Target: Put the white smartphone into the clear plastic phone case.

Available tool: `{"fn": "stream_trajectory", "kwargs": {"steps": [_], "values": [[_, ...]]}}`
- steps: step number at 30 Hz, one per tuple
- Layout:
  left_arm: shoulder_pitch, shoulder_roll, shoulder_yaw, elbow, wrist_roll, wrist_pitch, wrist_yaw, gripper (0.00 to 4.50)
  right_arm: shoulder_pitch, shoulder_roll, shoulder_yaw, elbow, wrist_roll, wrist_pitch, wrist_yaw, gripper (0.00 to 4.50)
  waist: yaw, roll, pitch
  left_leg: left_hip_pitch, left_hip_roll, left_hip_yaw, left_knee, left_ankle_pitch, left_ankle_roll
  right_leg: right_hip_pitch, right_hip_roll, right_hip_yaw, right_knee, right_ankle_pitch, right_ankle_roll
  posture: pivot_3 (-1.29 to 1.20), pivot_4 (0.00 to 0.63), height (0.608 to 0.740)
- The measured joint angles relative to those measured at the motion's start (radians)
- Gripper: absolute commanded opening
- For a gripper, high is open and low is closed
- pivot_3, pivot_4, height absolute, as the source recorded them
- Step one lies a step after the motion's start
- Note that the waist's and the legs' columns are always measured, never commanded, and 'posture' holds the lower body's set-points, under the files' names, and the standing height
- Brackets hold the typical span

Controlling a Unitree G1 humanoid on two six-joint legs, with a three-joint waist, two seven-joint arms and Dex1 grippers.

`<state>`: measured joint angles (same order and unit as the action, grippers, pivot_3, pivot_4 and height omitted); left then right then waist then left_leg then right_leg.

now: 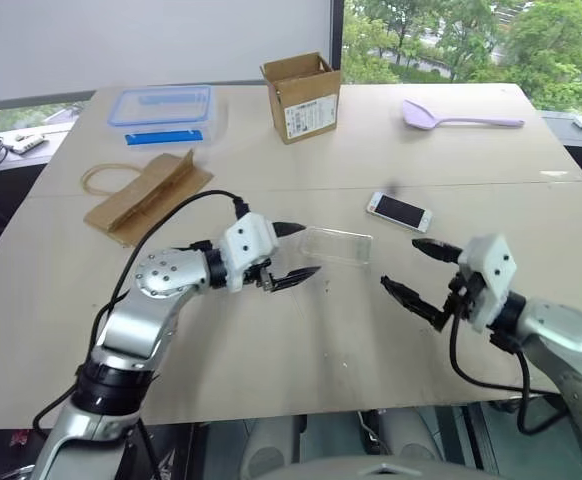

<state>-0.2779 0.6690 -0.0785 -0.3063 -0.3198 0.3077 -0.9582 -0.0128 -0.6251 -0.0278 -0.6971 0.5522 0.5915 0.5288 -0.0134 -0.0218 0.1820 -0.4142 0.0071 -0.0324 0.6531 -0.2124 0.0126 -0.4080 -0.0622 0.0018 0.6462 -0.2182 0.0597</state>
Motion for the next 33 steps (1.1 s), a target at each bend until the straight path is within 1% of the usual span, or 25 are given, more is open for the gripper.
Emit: {"fn": "stream_trajectory", "kwargs": {"steps": [1,3,4,5,8,10,13,17,21,24,26,27,28,31,33], "values": [[0.001,0.002,0.001,-0.001,-0.003,0.003,-0.002,3.74,-0.002,0.000,0.000,0.001,0.000,0.001,0.000,4.50,0.000,0.000,0.000,0.000,0.000,0.000,0.000,0.000,0.000,0.000,0.000,0.000,0.000,0.000,0.000,0.00,0.150,0.740],[0.022,0.026,0.022,-0.024,-0.054,0.051,-0.033,3.74,-0.014,0.006,0.014,0.016,-0.001,0.015,-0.003,4.50,0.005,0.001,0.000,0.000,0.000,-0.001,-0.001,0.000,0.000,0.000,0.000,-0.001,0.000,0.000,0.000,0.00,0.150,0.740],[0.051,0.083,0.050,-0.035,-0.098,0.119,-0.058,3.74,-0.034,0.026,0.040,0.047,-0.006,0.020,-0.004,4.50,0.003,0.001,0.000,0.000,0.000,-0.001,-0.001,0.000,0.000,0.000,0.000,-0.001,0.000,0.000,0.000,0.00,0.150,0.740],[0.053,0.098,0.061,-0.036,-0.109,0.144,-0.065,3.74,-0.049,0.029,0.050,0.060,-0.011,0.021,-0.001,4.50,0.002,0.001,0.000,0.000,0.000,0.000,-0.001,0.000,0.000,-0.001,0.000,0.000,0.000,0.000,0.000,0.00,0.150,0.740],[0.058,0.124,0.066,-0.036,-0.112,0.160,-0.084,3.74,-0.076,0.029,0.068,0.100,-0.036,0.004,0.030,4.50,0.003,0.001,0.000,-0.001,0.000,0.001,-0.001,0.000,0.000,-0.001,0.000,0.000,-0.001,0.000,0.000,0.00,0.150,0.740],[0.062,0.121,0.038,-0.022,-0.085,0.136,-0.092,3.74,-0.062,0.020,0.092,0.130,-0.070,-0.023,0.055,4.50,0.007,0.001,0.000,-0.001,0.000,0.000,-0.001,0.000,0.000,-0.001,0.000,0.000,-0.001,0.000,0.000,0.00,0.150,0.740],[0.003,0.089,-0.010,0.050,-0.051,0.107,-0.098,3.74,-0.045,0.014,0.098,0.132,-0.083,-0.032,0.075,4.50,0.016,0.001,0.000,-0.001,-0.001,0.000,-0.001,0.000,0.000,-0.001,0.000,0.000,-0.001,0.000,0.000,0.00,0.150,0.740],[-0.147,0.024,-0.090,0.210,0.019,0.020,-0.132,3.74,-0.038,0.012,0.095,0.134,-0.122,-0.057,0.071,4.50,0.023,0.001,0.000,-0.001,-0.002,0.001,-0.001,0.000,0.000,-0.001,0.000,0.000,-0.001,0.000,0.000,0.00,0.150,0.740],[-0.325,-0.061,-0.196,0.494,0.118,-0.125,-0.222,3.74,-0.054,0.062,0.097,0.116,-0.123,-0.041,0.035,4.50,0.024,0.001,0.000,-0.002,-0.002,0.001,-0.001,0.000,0.000,-0.002,0.001,0.000,-0.001,0.002,-0.001,0.00,0.150,0.740],[-0.415,-0.124,-0.243,0.683,0.184,-0.236,-0.250,3.74,-0.036,0.054,0.100,0.113,-0.151,-0.049,0.030,4.50,0.025,0.001,0.000,-0.002,-0.002,0.001,-0.001,0.000,0.000,-0.002,0.001,0.001,-0.002,0.004,0.000,0.00,0.150,0.740],[-0.448,-0.162,-0.261,0.806,0.224,-0.306,-0.268,3.22,-0.014,0.064,0.097,0.100,-0.152,-0.043,0.011,4.50,0.022,0.001,0.000,-0.003,-0.002,0.002,-0.002,0.000,0.000,-0.003,0.001,0.001,-0.002,0.004,0.001,0.00,0.150,0.740],[-0.452,-0.168,-0.266,0.821,0.229,-0.319,-0.271,3.00,-0.009,0.066,0.096,0.092,-0.152,-0.039,0.007,4.50,0.020,0.001,0.000,-0.003,-0.002,0.001,-0.002,0.000,0.000,-0.003,0.001,0.001,-0.002,0.004,0.001,0.00,0.150,0.740],[-0.461,-0.179,-0.268,0.842,0.234,-0.330,-0.282,2.62,-0.001,0.066,0.095,0.080,-0.152,-0.034,0.002,4.50,0.020,0.001,0.000,-0.003,-0.002,0.001,-0.002,0.000,0.000,-0.003,0.001,0.001,-0.002,0.004,0.000,0.00,0.150,0.740],[-0.492,-0.197,-0.275,0.887,0.255,-0.342,-0.291,1.13,0.037,0.066,0.085,0.035,-0.156,-0.027,-0.021,4.50,0.021,0.000,0.000,-0.003,-0.002,0.001,-0.002,0.000,0.000,-0.003,0.001,0.001,-0.002,0.004,0.001,0.00,0.150,0.740],[-0.504,-0.206,-0.273,0.886,0.260,-0.310,-0.286,0.15,0.063,0.066,0.070,0.016,-0.156,-0.024,-0.037,4.50,0.021,0.001,0.000,-0.003,-0.002,0.001,-0.001,0.000,0.000,-0.003,0.001,0.001,-0.002,0.003,0.003,0.00,0.150,0.740]]}}
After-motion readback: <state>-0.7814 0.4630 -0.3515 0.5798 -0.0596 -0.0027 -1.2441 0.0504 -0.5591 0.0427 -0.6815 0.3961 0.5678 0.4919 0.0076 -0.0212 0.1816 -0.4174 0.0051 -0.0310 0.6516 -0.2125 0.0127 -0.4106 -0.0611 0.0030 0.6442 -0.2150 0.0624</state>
